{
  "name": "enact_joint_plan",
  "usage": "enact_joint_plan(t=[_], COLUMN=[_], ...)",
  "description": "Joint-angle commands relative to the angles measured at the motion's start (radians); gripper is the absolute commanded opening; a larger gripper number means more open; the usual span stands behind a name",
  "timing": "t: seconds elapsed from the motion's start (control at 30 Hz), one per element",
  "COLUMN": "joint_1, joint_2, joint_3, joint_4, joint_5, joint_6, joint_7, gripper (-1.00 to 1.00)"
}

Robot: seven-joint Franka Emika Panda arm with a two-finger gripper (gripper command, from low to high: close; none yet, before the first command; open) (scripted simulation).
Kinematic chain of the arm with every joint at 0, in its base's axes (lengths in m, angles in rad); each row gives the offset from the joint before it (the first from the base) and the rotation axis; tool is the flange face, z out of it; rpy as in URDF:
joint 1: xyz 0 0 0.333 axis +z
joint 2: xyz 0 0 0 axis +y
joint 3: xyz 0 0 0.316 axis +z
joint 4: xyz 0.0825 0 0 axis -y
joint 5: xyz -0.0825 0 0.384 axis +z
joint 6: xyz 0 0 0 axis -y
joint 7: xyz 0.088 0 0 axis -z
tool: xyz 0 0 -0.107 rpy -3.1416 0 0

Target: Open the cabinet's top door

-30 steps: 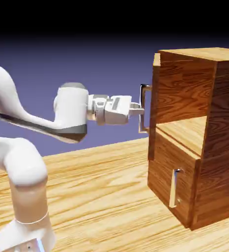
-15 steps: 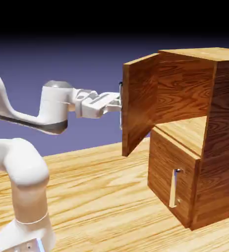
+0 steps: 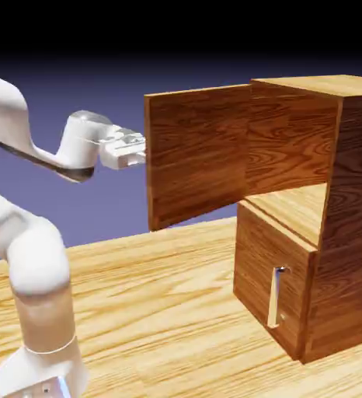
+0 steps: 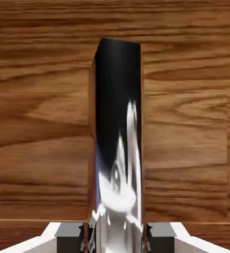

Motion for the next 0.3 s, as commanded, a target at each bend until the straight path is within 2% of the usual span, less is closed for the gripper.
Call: enact_joint_plan(t=[0.0,0.27], joint_1=[-0.033,-0.294], joint_2=[0.028,0.191], joint_3=[0.036,0.311], joint_4=[0.034,0.246], joint_5=[0.014,0.071], joint_6=[-0.039,-0.265], joint_7=[0.011,0.084], gripper=[-1.00,-1.00])
